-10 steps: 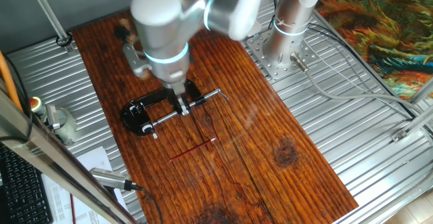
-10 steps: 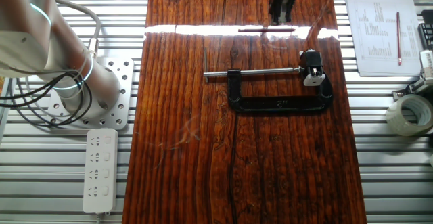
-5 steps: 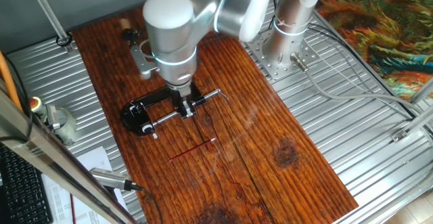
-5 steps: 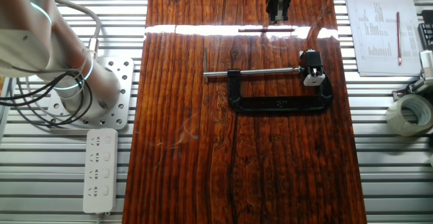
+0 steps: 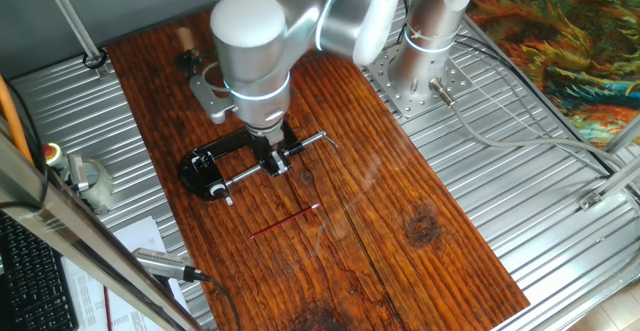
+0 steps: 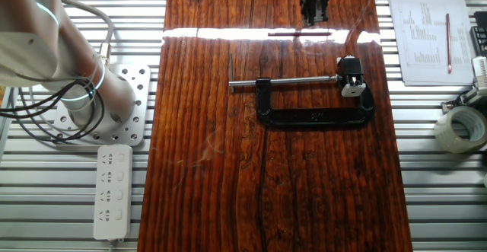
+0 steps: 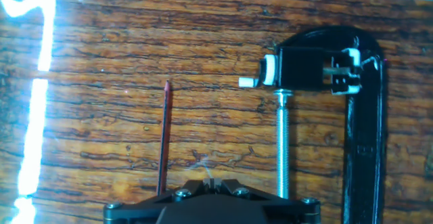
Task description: Insert the pencil into the pencil sharpener
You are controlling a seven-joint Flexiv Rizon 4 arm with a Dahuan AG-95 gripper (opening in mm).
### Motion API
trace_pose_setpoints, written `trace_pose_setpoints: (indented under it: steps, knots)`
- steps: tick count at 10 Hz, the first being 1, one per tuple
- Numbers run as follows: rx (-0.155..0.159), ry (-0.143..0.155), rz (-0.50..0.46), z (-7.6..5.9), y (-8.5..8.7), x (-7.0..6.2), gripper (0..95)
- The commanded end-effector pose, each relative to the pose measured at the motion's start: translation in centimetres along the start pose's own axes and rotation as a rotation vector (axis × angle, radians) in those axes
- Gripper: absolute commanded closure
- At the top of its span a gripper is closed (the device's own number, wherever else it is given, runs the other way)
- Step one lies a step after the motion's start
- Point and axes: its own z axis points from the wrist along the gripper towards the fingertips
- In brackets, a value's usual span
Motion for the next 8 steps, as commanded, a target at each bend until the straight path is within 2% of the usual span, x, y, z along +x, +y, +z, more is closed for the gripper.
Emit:
trace_pose_setpoints:
  steps: [1, 3, 4, 5, 6, 7, 8]
  knots:
    - [-0.005, 0.008, 0.010, 1.4, 1.6, -1.0, 95.0]
    - [-0.012, 0.022, 0.026, 3.1, 2.9, -1.9, 95.0]
    - [-0.012, 0.022, 0.026, 3.1, 2.9, -1.9, 95.0]
    - [-0.014, 0.024, 0.037, 4.3, 3.3, -2.2, 95.0]
    - [-0.012, 0.023, 0.042, 4.9, 3.4, -2.3, 76.0]
    - [-0.012, 0.019, 0.052, 6.8, 3.6, -2.5, 76.0]
    - [-0.012, 0.011, 0.056, 7.9, 3.9, -2.5, 76.0]
